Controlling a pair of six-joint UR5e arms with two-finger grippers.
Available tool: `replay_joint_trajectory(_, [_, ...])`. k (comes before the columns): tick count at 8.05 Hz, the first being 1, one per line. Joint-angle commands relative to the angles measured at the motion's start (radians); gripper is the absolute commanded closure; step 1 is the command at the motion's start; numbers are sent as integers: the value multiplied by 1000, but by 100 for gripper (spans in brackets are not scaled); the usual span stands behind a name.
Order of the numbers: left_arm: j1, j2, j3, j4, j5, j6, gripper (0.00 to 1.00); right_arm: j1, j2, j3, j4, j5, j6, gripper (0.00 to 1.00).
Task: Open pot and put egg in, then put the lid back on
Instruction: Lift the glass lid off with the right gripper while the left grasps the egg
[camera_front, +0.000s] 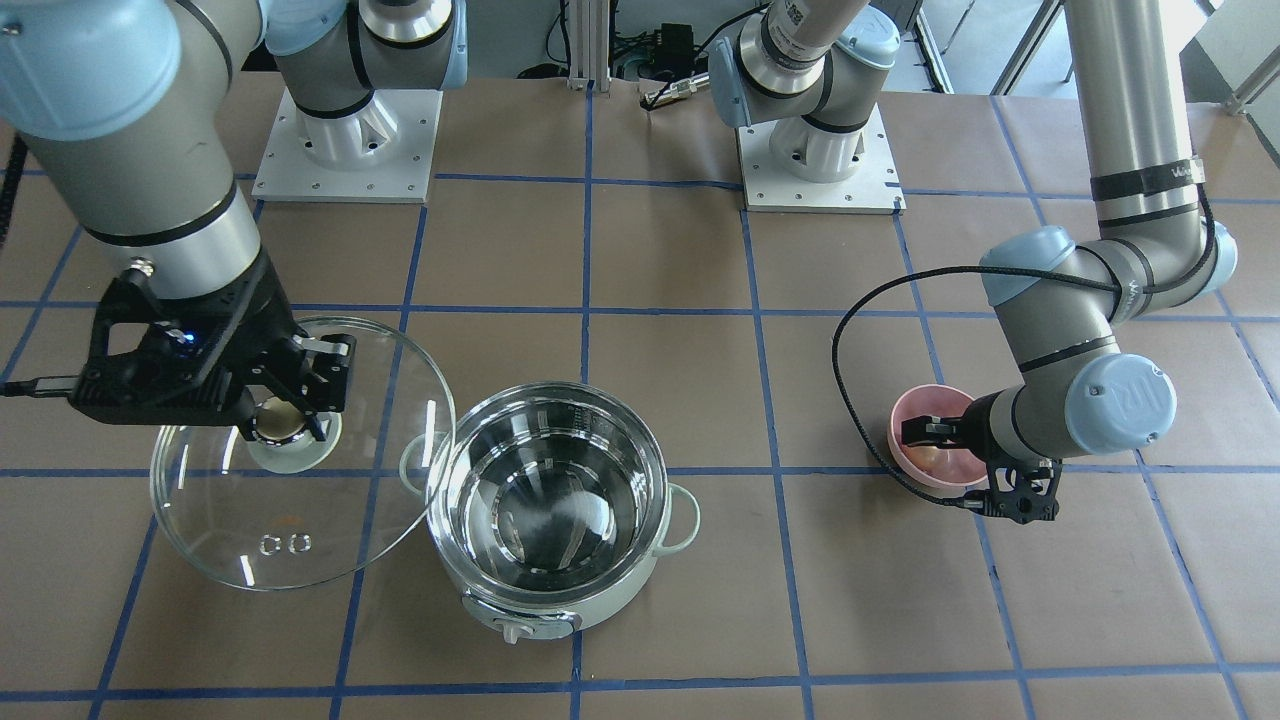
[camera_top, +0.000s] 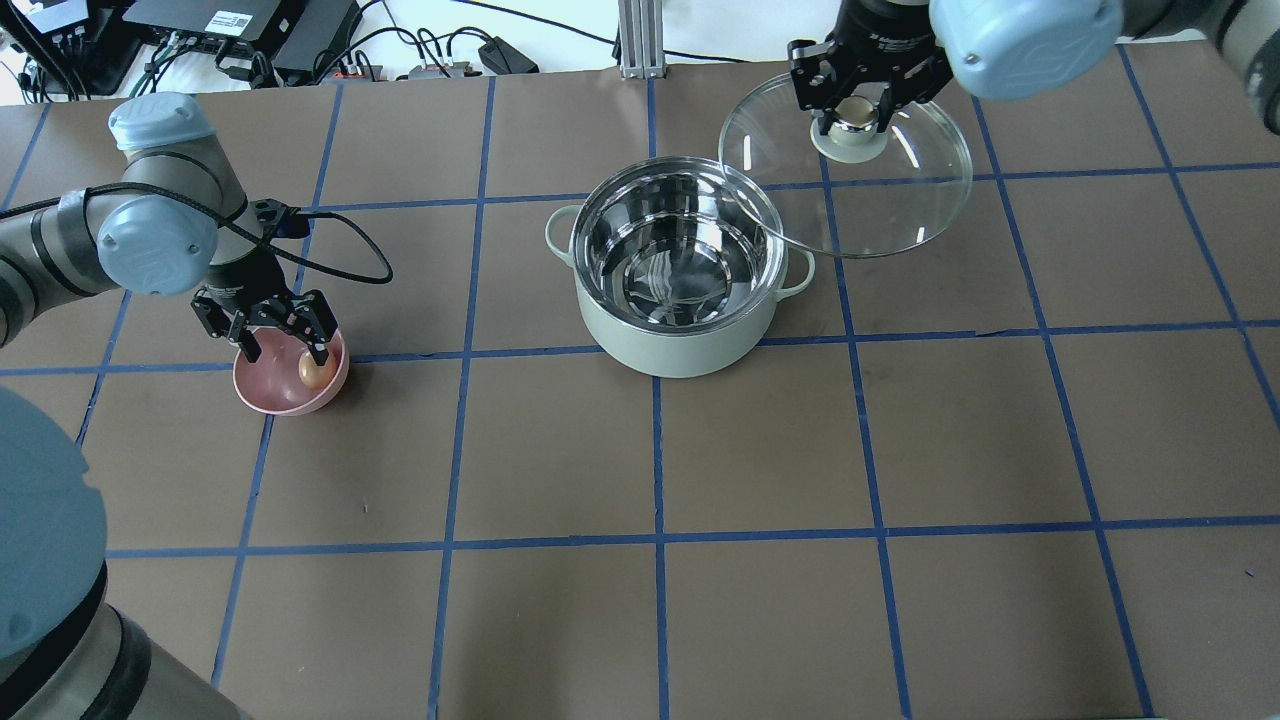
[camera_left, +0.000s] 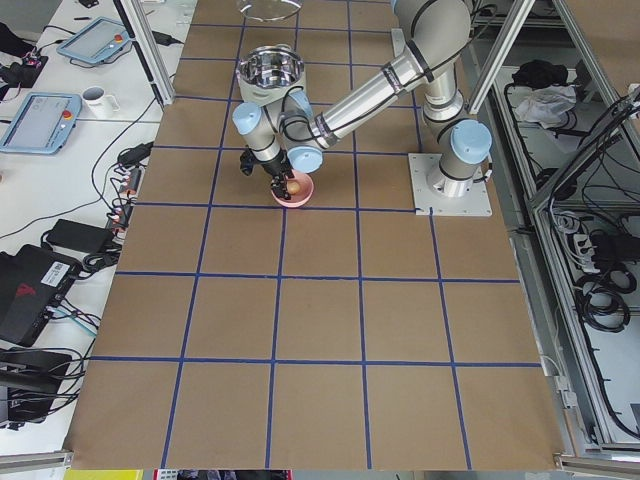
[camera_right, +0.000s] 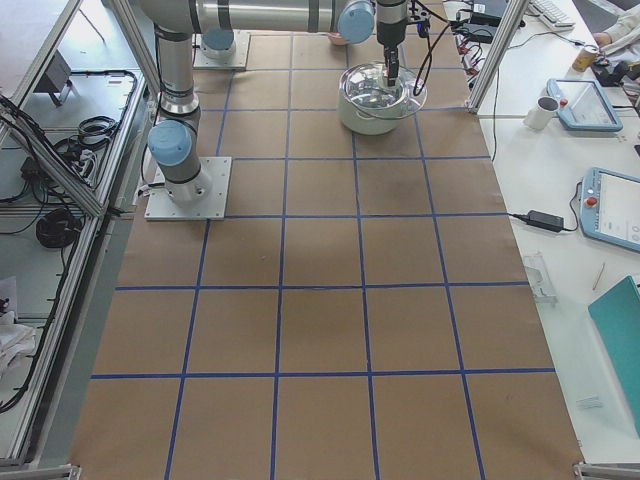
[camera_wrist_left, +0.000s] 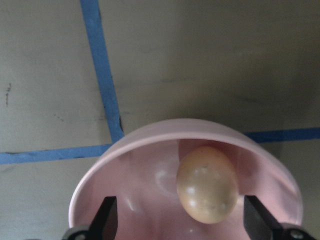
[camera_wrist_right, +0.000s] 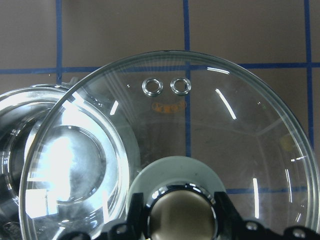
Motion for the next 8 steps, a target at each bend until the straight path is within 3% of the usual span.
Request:
replay_joint_trajectory(1, [0,-13,-1,9,-18,13,10,-111,-16,1,27,0,-143,100])
replay_joint_trajectory(4, [0,-19,0,7,-18,15,10,-202,-14,8,38,18,-261,100])
replay_joint_trajectory(8, [0,-36,-1,7,-33,16,22,-204,-5,14,36,17,-291,100])
